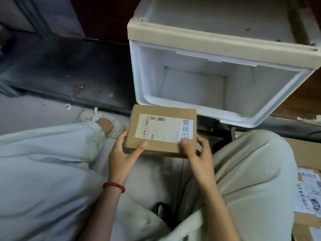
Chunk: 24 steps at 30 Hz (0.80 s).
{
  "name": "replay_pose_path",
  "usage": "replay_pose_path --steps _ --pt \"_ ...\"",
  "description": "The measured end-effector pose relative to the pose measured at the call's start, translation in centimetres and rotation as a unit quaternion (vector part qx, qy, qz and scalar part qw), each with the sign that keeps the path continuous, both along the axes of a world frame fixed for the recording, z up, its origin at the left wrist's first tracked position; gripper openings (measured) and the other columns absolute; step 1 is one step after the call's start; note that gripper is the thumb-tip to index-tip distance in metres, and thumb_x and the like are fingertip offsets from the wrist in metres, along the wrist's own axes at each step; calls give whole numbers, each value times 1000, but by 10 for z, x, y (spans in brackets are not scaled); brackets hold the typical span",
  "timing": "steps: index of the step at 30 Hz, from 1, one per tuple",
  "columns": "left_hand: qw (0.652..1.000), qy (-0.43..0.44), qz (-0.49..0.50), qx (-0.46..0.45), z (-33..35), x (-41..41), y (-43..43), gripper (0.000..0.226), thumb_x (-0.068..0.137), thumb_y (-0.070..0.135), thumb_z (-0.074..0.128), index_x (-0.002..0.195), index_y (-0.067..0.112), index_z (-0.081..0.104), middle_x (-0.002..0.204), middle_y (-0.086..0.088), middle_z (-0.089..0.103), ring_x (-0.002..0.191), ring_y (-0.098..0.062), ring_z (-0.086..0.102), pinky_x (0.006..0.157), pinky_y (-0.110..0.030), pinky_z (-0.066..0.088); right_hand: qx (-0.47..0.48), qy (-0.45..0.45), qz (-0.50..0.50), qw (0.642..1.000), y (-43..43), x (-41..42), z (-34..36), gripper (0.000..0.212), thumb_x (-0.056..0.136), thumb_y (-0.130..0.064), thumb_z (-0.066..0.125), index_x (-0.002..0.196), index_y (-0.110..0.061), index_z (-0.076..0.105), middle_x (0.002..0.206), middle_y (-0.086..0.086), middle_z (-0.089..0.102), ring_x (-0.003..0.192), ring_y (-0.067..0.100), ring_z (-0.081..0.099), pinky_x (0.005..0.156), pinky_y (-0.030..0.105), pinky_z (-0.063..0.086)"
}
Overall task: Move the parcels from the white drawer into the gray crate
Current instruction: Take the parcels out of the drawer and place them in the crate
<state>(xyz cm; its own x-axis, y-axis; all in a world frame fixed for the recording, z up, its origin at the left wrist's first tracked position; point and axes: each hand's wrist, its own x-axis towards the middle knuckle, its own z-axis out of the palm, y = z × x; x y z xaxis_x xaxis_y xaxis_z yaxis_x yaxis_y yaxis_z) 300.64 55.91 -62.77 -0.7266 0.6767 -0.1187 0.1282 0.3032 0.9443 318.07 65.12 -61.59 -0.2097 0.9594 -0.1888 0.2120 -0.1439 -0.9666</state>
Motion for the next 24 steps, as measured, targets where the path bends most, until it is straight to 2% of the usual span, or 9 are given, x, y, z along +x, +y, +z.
replay_pose_path --steps 2,3,6,11,12,14,17,19,24 --pt "1000 -7 8 -12 -7 -8 -4 60 70 36 81 124 29 56 114 14 66 105 1 61 92 -25 50 -5 -27 17 999 1 -5 -7 42 89 -27 65 126 -13 50 118 -5 59 92 -10 55 76 1 44" --pt "1000 -8 10 -13 -10 -11 -6 60 71 32 82 124 29 56 114 14 66 104 2 61 92 -25 50 -9 -41 22 999 1 -7 -9 42 89 -28 66 125 -13 51 116 -6 60 93 -8 57 73 0 42" --pt "1000 -13 15 -16 -18 -22 -6 61 70 22 84 122 31 54 113 17 65 104 6 60 93 -25 50 -25 -80 33 996 1 -13 -18 44 86 -35 68 122 -18 49 120 -6 60 107 6 57 84 13 40" --pt "999 -33 12 -23 -31 -35 -4 73 56 29 89 120 29 54 115 19 64 108 5 59 93 -34 52 4 -127 55 990 3 -16 -27 64 80 -43 73 135 -28 44 126 -13 54 106 1 54 96 28 46" --pt "999 -37 7 -24 -34 -37 -4 72 56 23 90 117 31 52 116 18 62 109 3 59 94 -36 51 11 -136 57 989 4 -16 -28 67 78 -45 73 137 -29 44 128 -12 53 105 -1 54 97 29 47" --pt "999 -25 -1 -26 -38 -38 -3 71 59 7 90 109 36 48 116 16 59 110 -4 60 95 -36 50 5 -136 52 989 5 -15 -29 67 78 -43 74 136 -29 45 125 -13 55 101 -8 55 94 23 47" --pt "999 22 1 -35 -40 -36 -2 73 57 4 89 102 40 45 113 15 56 109 -11 60 93 -29 47 -17 -121 46 991 7 -14 -29 57 79 -33 76 126 -29 45 103 -27 57 86 -27 50 75 -3 37" --pt "998 52 1 -31 -39 -36 -2 73 57 6 89 101 43 44 112 22 55 108 -9 59 93 -29 47 -26 -114 43 992 8 -14 -30 56 79 -29 77 124 -28 44 95 -32 55 82 -27 51 70 -4 37" --pt "998 60 -4 -12 -36 -36 -2 72 61 9 88 102 49 43 113 32 51 107 4 56 92 -20 43 -25 -99 45 994 8 -15 -29 58 78 -29 77 126 -25 44 96 -32 54 89 -18 52 77 8 39"
